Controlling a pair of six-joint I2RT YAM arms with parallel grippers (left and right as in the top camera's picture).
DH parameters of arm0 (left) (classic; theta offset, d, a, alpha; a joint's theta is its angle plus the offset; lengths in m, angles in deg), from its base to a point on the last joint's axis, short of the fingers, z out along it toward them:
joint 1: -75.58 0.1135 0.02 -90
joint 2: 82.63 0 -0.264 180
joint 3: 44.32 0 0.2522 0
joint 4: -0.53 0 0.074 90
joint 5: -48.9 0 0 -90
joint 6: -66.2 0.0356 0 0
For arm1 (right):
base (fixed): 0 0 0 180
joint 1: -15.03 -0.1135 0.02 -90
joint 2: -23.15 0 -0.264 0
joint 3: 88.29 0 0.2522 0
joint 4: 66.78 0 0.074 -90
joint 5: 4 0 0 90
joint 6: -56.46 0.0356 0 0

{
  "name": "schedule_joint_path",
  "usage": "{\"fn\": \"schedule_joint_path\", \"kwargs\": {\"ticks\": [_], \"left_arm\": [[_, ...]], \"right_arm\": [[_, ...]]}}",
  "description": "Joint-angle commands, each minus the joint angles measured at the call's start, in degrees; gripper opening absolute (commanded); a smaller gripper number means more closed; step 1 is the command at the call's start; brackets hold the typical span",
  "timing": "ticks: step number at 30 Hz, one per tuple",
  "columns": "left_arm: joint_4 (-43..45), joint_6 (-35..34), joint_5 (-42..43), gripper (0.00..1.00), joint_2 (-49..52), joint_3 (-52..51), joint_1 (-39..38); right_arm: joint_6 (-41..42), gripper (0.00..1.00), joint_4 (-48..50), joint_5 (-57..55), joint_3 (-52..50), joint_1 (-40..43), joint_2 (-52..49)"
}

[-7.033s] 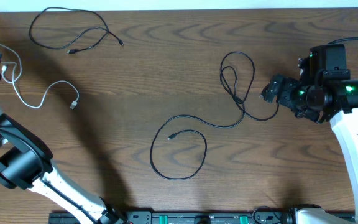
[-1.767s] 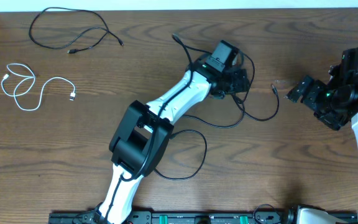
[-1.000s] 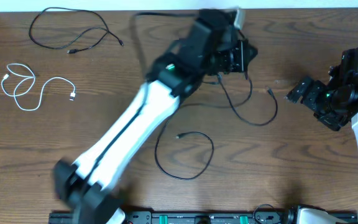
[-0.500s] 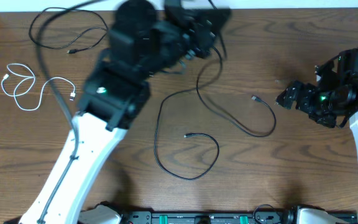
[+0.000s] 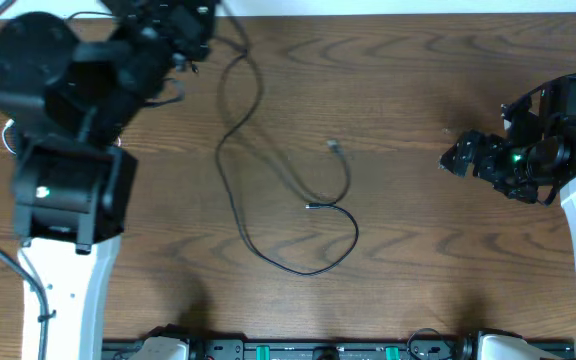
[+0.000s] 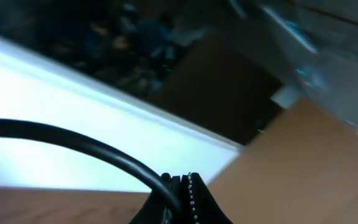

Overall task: Untangle cables
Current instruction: 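Drag the black cable leftward toward the white cable with the left gripper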

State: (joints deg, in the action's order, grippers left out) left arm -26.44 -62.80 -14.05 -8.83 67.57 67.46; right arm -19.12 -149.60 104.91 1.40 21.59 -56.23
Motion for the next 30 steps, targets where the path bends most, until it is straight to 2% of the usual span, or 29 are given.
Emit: {"fn": "schedule_joint_path", "kwargs": {"ticks": [1,7,10,12,17,26,30], "left_arm": [[-6.21,-0.13,0.31,0.08,-0.35,0.48,6.82],[-21.46,-0.11,-2.4,0.07,0.24,0.46,16.92],[-29.11,-0.07,-9.25,0.07,0.46,0.46,21.18],[-33.38,1.53,-17.86,0.08,0.87,0.46,24.59],[-34.34,8.79,-27.12,0.07,3.72,0.46,30.47],[-35.21,8.7,-28.76,0.07,14.03,0.46,42.51],[-34.1,8.33,-33.9,0.08,18.88,0.46,46.9]], "right_arm": [[-0.76,0.99,0.11,0.76,0.13,-0.35,-0.02],[-0.76,0.99,0.57,0.74,0.13,-0.35,-0.02],[-0.76,0.99,0.74,0.74,0.13,-0.35,-0.02],[-0.76,0.99,0.96,0.74,0.13,-0.35,-0.02],[-0.76,0.99,1.55,0.76,0.13,-0.35,-0.02],[-0.76,0.99,2.1,0.76,0.13,-0.35,-0.02],[-0.76,0.99,2.1,0.74,0.13,-0.35,-0.02]]}}
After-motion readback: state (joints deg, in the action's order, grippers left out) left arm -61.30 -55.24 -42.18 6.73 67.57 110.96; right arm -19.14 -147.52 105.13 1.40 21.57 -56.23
